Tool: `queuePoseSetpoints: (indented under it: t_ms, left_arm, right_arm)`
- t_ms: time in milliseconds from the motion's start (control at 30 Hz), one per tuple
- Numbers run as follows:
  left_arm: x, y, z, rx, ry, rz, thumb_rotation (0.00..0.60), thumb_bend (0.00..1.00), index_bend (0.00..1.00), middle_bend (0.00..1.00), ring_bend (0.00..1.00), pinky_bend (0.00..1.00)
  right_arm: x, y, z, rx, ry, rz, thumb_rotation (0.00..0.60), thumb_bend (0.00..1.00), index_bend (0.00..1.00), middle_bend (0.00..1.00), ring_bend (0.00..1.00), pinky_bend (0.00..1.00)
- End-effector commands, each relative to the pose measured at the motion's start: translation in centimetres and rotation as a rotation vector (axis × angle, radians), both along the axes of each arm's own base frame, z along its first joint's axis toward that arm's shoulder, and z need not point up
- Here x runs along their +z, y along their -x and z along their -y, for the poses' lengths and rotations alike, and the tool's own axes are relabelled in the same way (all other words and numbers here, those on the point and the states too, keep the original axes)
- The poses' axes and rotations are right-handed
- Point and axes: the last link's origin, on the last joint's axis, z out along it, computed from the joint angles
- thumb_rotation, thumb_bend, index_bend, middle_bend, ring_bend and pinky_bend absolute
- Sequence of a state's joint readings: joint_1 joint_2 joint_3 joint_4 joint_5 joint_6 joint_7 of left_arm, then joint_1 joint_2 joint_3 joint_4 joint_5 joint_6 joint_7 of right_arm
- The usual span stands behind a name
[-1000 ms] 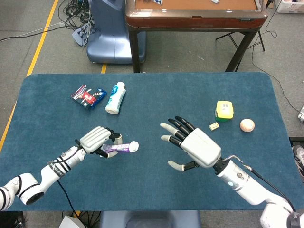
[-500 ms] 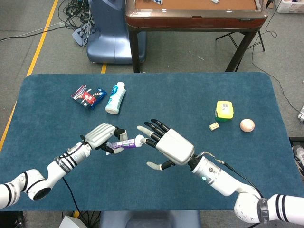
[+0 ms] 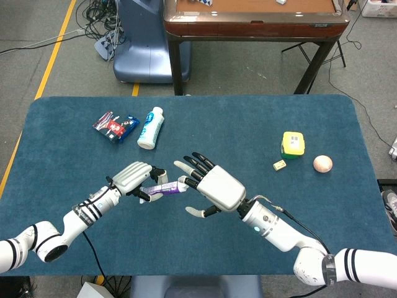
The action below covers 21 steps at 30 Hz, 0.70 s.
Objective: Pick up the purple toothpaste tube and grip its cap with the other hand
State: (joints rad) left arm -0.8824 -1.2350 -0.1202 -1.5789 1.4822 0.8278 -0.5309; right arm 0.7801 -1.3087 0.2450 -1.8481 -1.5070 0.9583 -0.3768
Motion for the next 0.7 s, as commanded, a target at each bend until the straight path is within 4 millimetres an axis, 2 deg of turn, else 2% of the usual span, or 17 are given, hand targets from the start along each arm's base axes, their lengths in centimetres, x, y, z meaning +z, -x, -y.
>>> queuePoseSetpoints:
  t_ms: [33,433,700]
  left_arm:
    - [0.0,0.0,0.0,0.001,-0.001,0.002,0.6,0.4,0.57,0.66,0.45,0.38]
    - [0.5,0.8,-0.4,0.044,0.008,0.037,0.6,0.43,0.58,0.68,0.45,0.38]
    - [1.1,1.2,-0.5,0.069,0.013,0.06,0.6,0.43,0.58,0.68,0.45,0.38]
  right_arm:
    - [-0.1,0.1,0.1,-0.008,-0.005,-0.002,0.231,0.4,0.27,0.06,0.0,0.0]
    - [0.2,1.5,0.3,-0.055,0.006,-0.02,0.23,0.41,0.27,0.06,0.0,0.0]
    - [-0.3,2.3,0.6,-0.091,-0.013,-0.007,0.23,0.42,0.27,0.06,0.0,0.0]
